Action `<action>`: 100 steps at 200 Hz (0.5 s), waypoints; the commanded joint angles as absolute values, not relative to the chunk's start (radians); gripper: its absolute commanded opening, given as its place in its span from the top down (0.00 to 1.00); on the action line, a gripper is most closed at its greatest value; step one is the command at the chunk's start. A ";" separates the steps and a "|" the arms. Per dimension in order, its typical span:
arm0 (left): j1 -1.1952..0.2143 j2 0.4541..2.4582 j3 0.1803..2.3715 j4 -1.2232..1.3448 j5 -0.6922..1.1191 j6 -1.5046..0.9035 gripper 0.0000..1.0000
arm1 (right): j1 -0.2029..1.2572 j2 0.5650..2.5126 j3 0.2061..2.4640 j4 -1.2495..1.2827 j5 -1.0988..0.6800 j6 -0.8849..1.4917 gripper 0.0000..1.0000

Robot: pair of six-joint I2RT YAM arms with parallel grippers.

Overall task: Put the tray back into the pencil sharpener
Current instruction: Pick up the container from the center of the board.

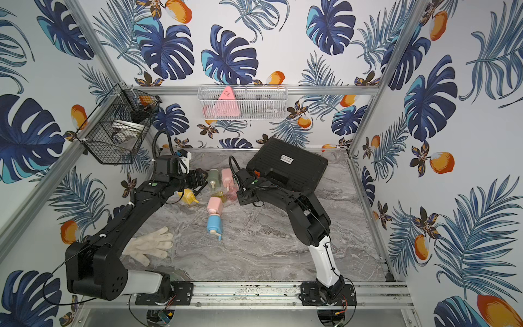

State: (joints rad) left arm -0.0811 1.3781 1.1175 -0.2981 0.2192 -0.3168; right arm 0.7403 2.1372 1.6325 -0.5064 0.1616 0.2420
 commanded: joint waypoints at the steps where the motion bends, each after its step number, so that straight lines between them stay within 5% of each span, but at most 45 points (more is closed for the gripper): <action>1: -0.069 1.370 1.111 -0.256 0.249 -0.342 0.32 | 0.741 2.175 1.673 -0.556 0.197 0.211 0.63; 100: -0.009 1.379 1.088 -0.194 0.389 -0.412 0.32 | 0.741 2.257 1.746 -0.563 0.184 0.217 0.83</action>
State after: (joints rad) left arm -0.0223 1.3781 1.0992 -0.2539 0.3214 -0.3725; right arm 0.7395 2.2501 1.7340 -0.5480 0.1921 0.2237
